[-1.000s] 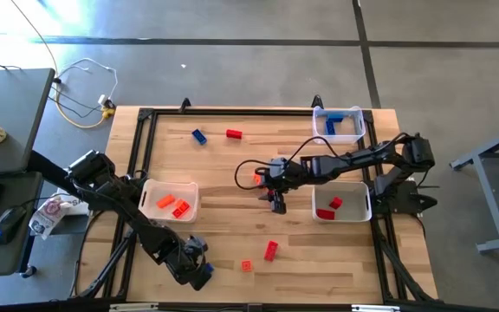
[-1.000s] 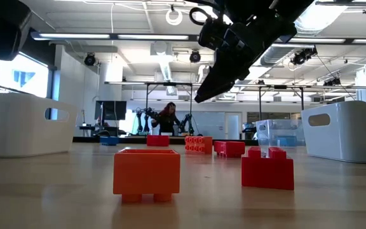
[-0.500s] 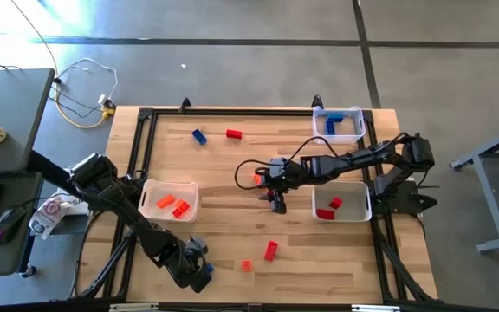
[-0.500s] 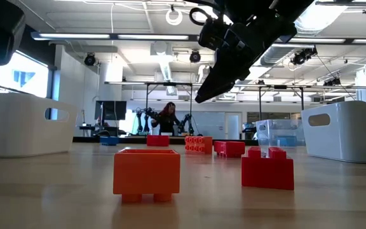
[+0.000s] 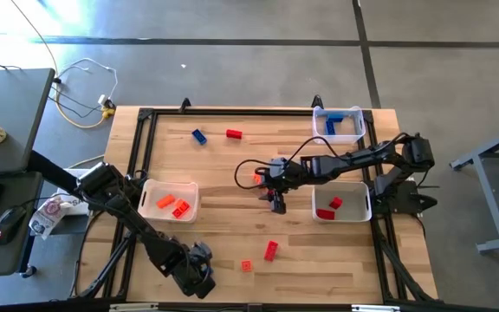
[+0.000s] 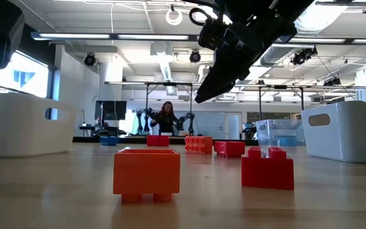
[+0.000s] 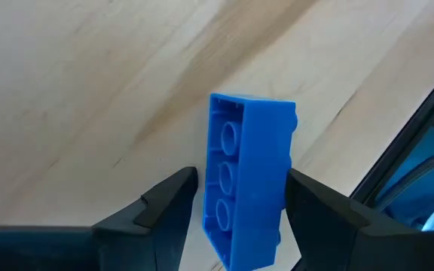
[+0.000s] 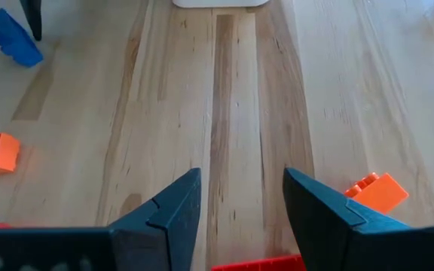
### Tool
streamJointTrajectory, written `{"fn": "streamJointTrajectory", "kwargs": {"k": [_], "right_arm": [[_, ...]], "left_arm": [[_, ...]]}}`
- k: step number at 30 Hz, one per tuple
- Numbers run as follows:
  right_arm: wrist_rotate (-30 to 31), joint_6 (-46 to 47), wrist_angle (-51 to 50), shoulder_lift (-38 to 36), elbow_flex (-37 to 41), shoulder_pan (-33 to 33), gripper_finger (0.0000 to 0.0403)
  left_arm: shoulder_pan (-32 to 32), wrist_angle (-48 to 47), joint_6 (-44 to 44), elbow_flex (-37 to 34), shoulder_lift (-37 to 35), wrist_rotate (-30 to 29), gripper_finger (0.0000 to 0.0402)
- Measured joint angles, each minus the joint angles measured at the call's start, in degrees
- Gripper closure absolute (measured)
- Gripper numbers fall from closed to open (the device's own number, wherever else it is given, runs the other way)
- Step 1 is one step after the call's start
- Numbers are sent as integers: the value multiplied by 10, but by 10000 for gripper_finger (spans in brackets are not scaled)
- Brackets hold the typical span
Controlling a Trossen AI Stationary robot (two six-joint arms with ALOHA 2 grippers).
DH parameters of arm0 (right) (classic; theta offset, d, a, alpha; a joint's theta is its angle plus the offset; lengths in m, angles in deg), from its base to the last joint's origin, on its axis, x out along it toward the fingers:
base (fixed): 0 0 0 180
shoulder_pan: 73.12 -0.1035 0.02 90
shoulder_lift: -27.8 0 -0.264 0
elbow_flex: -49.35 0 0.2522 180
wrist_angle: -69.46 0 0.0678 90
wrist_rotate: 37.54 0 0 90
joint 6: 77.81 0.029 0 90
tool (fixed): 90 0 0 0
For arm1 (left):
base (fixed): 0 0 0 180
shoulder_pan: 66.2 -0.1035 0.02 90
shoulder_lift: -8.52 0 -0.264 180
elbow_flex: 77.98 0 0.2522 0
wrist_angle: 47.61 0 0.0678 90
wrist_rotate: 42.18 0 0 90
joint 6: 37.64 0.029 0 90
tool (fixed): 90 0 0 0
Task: Sort & place blocks by color
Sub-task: Put the blue game piece into the transparent bin
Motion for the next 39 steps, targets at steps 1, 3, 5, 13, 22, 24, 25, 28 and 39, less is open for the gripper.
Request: {"fn": "streamJointTrajectory", "kwargs": {"k": [1, 3, 5, 13, 22, 24, 25, 28, 39], "right_arm": [[0, 0, 0, 0, 0, 0, 229], [0, 0, 0, 0, 0, 0, 229], [0, 0, 0, 0, 0, 0, 229], [0, 1, 0, 0, 0, 0, 229], [-10, -1, 17, 0, 0, 0, 229], [-15, -11, 22, 0, 0, 0, 229], [-21, -15, 25, 0, 0, 0, 229], [-55, -31, 36, 0, 0, 0, 229], [-143, -90, 60, 0, 0, 0, 229]], "left_arm": [[0, 0, 0, 0, 0, -2, 209], [0, -3, 0, -1, 1, -2, 209], [0, -10, -1, 0, 1, -2, 210], [0, -23, 17, 0, 2, -1, 258], [-16, -27, 71, -4, -15, -18, 338], [-25, -35, 89, -6, -23, -31, 338], [-31, -34, 98, -6, -28, -36, 338], [-49, -30, 131, -5, -53, -46, 338], [-154, -25, 294, -4, -88, -64, 334]]}}
